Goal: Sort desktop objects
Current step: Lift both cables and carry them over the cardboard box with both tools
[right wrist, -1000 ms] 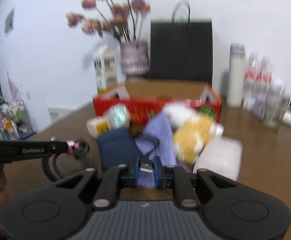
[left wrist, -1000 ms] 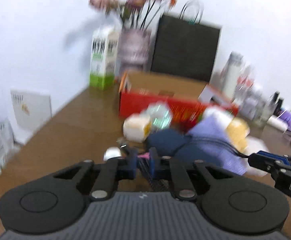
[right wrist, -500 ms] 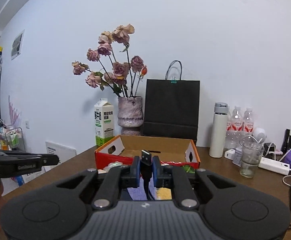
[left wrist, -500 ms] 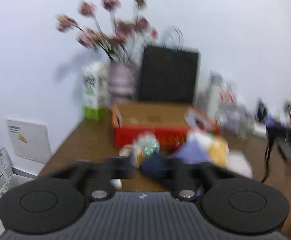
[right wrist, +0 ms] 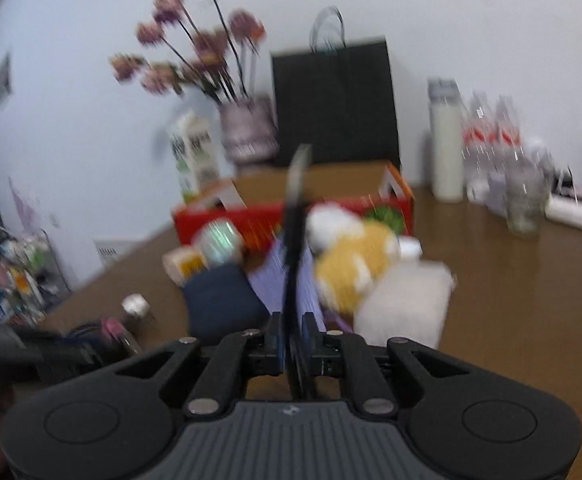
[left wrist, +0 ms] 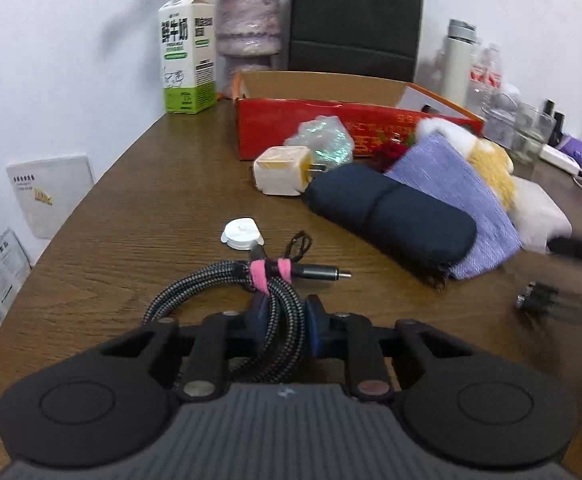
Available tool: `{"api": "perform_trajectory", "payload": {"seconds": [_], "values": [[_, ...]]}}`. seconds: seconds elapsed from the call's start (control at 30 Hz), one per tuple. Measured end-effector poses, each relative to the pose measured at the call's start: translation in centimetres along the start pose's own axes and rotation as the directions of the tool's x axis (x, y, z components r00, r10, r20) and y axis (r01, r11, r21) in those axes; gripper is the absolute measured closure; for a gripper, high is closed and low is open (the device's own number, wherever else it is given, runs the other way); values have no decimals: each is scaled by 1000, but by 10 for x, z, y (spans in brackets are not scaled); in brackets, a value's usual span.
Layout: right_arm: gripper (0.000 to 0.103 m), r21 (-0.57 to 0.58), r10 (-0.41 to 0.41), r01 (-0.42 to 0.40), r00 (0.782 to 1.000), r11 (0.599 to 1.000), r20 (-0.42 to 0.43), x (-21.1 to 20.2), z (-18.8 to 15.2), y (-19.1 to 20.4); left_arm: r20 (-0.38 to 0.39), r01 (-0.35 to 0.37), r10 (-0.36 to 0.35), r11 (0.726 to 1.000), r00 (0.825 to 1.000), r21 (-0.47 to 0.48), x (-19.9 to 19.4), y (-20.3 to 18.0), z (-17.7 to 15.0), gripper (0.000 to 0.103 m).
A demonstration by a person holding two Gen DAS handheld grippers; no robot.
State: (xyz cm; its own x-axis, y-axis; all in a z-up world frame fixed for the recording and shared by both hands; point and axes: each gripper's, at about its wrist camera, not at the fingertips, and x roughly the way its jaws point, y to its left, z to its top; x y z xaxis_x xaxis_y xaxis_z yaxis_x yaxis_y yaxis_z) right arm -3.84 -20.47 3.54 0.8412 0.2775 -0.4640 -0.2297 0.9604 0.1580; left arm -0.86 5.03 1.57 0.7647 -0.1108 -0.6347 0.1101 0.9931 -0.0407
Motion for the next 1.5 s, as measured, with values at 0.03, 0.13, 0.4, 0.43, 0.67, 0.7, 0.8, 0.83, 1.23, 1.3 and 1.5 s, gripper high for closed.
{"api": "perform_trajectory", "payload": {"seconds": [0.03, 0.13, 0.4, 0.43, 0.67, 0.7, 0.8, 0.83, 1.23, 1.3, 1.5], "values": [[95, 14, -3, 4, 1000, 1000, -21, 4, -6, -3, -1, -1, 1, 1000, 1000, -12, 0, 0, 0, 83], [99, 51, -12, 14, 999, 999, -39, 5, -17, -12, 11, -6, 7, 1000, 1000, -28, -13, -3, -2, 85], [103, 37, 8, -11, 996, 999, 89, -37, 19, -4, 198, 126, -102, 986, 975, -112, -86, 4, 38, 94], [103, 33, 22, -26, 993, 999, 114, -45, 27, -3, 217, 126, -103, 987, 971, -96, -91, 2, 45, 94], [103, -35, 46, -40, 977, 999, 207, -56, 84, -2, 292, 145, -115, 986, 950, -81, -92, 1, 93, 94], [103, -44, 40, -32, 977, 999, 211, -53, 90, -2, 304, 136, -107, 988, 947, -76, -90, 0, 102, 94], [99, -83, 17, -1, 981, 997, 192, -45, 108, -5, 325, 121, -87, 989, 942, -88, -84, 3, 123, 94], [95, -108, 17, -2, 990, 994, 142, -41, 111, -9, 330, 127, -90, 988, 939, -91, -82, 5, 123, 94], [63, -176, 42, -86, 970, 981, -241, -16, -26, -17, 190, 99, -73, 986, 979, -133, -43, 15, 75, 93], [86, -193, 23, -66, 976, 979, -217, -15, -29, -15, 205, 87, -58, 987, 977, -132, -47, 17, 73, 93], [100, -98, -10, -8, 983, 995, -181, -25, -23, -6, 223, 82, -50, 987, 973, -137, -55, 19, 78, 93]]}}
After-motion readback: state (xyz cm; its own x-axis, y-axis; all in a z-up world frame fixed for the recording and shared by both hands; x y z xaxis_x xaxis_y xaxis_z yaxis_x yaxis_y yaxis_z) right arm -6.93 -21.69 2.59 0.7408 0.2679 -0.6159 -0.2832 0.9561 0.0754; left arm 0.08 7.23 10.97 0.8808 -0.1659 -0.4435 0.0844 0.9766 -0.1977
